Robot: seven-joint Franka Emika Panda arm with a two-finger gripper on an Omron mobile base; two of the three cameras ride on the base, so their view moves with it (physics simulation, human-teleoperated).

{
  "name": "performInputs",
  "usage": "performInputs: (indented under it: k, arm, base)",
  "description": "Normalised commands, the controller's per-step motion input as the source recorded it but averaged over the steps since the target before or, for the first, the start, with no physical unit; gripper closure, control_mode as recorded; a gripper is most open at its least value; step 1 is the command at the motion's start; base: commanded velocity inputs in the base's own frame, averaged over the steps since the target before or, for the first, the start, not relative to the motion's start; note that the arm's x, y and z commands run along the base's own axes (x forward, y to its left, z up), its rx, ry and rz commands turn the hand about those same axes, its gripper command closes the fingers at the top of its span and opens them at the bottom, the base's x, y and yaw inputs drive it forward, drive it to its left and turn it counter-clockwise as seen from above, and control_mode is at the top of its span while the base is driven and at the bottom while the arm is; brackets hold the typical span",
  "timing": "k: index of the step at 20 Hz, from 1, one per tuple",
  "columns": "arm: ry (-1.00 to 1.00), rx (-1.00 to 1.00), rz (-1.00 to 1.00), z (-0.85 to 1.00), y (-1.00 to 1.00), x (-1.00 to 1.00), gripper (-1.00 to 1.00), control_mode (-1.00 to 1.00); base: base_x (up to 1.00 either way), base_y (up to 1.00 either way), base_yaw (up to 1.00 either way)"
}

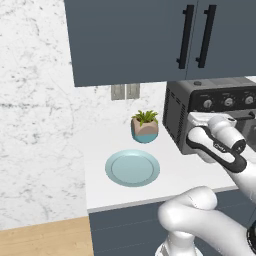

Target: Pick up the kebab skewer and baguette bread, and place them inside the toaster oven. Close the toaster oven door and start by setting the timer.

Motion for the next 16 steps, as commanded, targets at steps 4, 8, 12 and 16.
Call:
performInputs:
  k: [4, 8, 12, 16]
  arm:
    - [0.08, 0.0, 0.03, 0.15, -0.12, 0.02, -1.0, -1.0]
    - [0.08, 0.0, 0.03, 0.15, -0.1, 0.04, -1.0, -1.0]
    - [0.08, 0.0, 0.02, 0.12, -0.03, 0.01, -1.0, -1.0]
    - [0.07, 0.0, 0.01, 0.04, 0.0, 0.03, -1.0, -1.0]
  base:
    - [0.0, 0.0, 0.0]
    - [0.0, 0.0, 0.0]
    - [0.0, 0.0, 0.0]
    - [0.0, 0.0, 0.0]
